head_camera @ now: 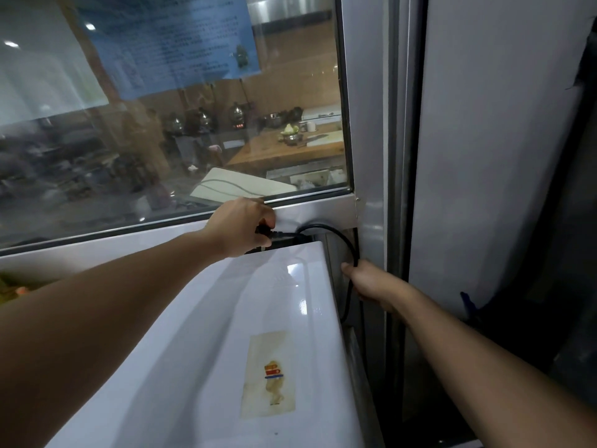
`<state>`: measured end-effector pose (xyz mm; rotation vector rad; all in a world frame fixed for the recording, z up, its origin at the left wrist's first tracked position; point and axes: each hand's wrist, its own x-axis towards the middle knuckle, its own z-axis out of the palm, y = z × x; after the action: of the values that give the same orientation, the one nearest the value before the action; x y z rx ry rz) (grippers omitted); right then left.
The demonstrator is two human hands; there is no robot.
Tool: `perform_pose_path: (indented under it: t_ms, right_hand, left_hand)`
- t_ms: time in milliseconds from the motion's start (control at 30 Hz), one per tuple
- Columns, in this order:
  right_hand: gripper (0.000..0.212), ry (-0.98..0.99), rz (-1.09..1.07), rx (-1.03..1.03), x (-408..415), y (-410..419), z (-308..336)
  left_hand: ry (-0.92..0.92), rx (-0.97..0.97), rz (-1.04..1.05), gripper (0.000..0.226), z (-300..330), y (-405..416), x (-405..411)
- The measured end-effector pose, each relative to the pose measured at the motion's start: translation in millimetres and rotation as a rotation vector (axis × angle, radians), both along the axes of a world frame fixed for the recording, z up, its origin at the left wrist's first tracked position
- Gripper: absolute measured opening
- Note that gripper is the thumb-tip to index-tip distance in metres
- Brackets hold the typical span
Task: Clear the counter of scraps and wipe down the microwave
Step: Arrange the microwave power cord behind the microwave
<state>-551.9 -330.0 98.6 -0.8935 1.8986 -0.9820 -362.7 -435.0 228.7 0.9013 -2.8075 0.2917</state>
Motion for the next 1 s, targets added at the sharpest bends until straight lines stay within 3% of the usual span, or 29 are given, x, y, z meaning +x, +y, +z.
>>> perform_pose_path:
  t_ms: [433,733,900,1000]
  right_hand:
    - [0.065,-0.022,-0.048,-0.062,3,12,-4]
    - [0.051,-0.047,-0.057,-0.089,4,9,-6]
    - [0.018,-0.158,-0.069,-0.14,7,-3,-5]
    - [0.026,-0.143,-0.035,-0.104,10,1,-7]
  left_hand:
    - [0.058,-0.062,-0.014,0.024,-10,5,5]
    - [0.062,-0.06,-0.006,0.026,-9,3,8]
    - [0.08,-0.067,-0.014,0.026,-7,3,9]
    - [0.086,-0.06,-0.009,0.024,-10,4,9]
